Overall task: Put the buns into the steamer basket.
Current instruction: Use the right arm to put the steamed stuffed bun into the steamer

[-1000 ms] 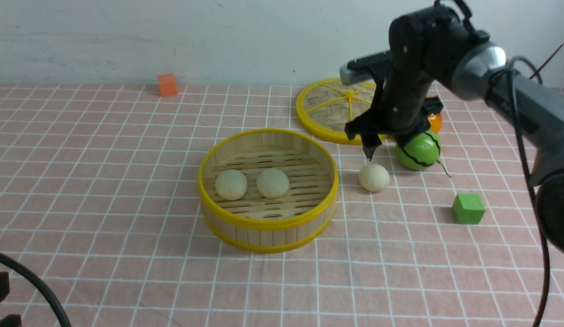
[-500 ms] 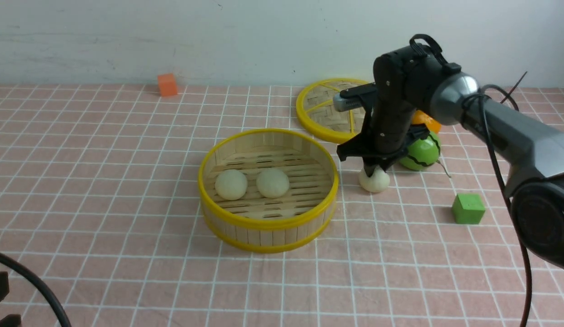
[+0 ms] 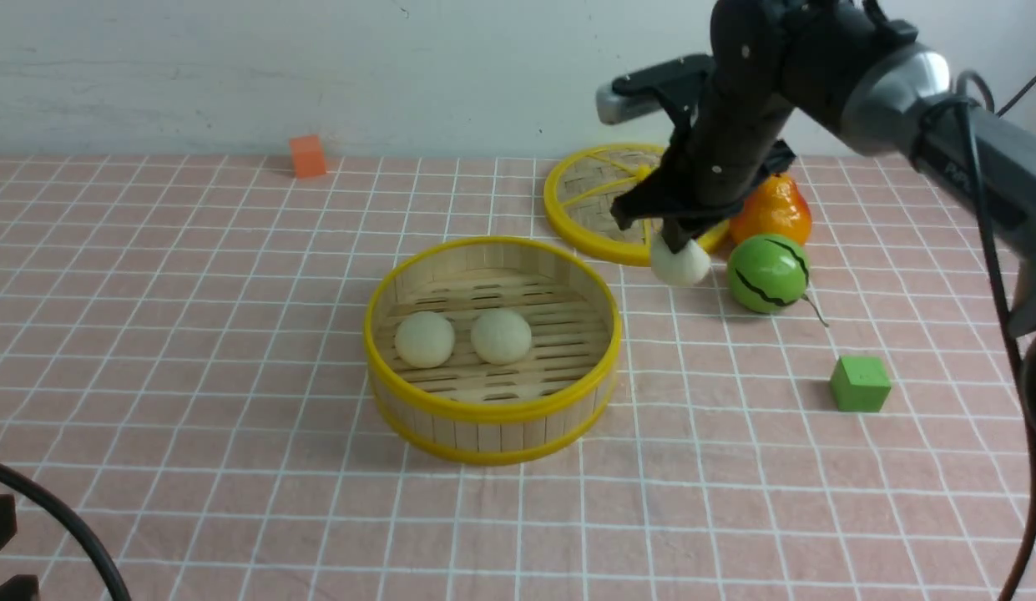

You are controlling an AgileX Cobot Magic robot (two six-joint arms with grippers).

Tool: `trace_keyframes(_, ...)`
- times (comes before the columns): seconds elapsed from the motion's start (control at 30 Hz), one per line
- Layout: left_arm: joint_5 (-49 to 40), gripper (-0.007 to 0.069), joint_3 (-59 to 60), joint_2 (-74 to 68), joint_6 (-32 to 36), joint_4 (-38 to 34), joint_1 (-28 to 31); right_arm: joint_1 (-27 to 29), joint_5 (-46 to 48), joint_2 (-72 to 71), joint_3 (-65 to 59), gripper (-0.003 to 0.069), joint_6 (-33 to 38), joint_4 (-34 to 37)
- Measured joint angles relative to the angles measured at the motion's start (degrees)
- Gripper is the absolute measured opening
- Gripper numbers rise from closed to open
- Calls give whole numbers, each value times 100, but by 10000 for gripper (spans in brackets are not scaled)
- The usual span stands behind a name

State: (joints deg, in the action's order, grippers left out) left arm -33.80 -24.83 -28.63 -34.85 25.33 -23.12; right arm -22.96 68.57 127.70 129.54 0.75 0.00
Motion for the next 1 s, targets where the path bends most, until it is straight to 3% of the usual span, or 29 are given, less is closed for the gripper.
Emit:
trace_keyframes(0.23,52,17,0,0,0,4,0,-874,-109,248,0,13,682,224)
trace_keyframes(0.4,64,17,0,0,0,-15,0,-973,-295,772,0,23,911,185)
trace_keyframes(0.47,133,17,0,0,0,-92,0,-947,-295,971,0,59,929,164)
trace_keyframes(0.63,192,17,0,0,0,-196,0,-956,-352,958,11,256,929,116)
trace_keyframes(0.67,192,17,0,0,0,-200,0,-985,-352,912,11,358,929,166)
trace_keyframes(0.7,192,17,0,0,0,-200,0,-984,-352,904,11,369,929,186)
trace_keyframes(0.8,103,20,0,0,0,-215,0,-1002,-345,753,11,503,929,341)
trace_keyframes(0.87,11,21,0,0,0,-245,0,-1013,-340,611,11,537,883,369)
trace_keyframes(1.0,-35,29,0,0,0,-287,0,-1013,-298,376,11,533,863,330)
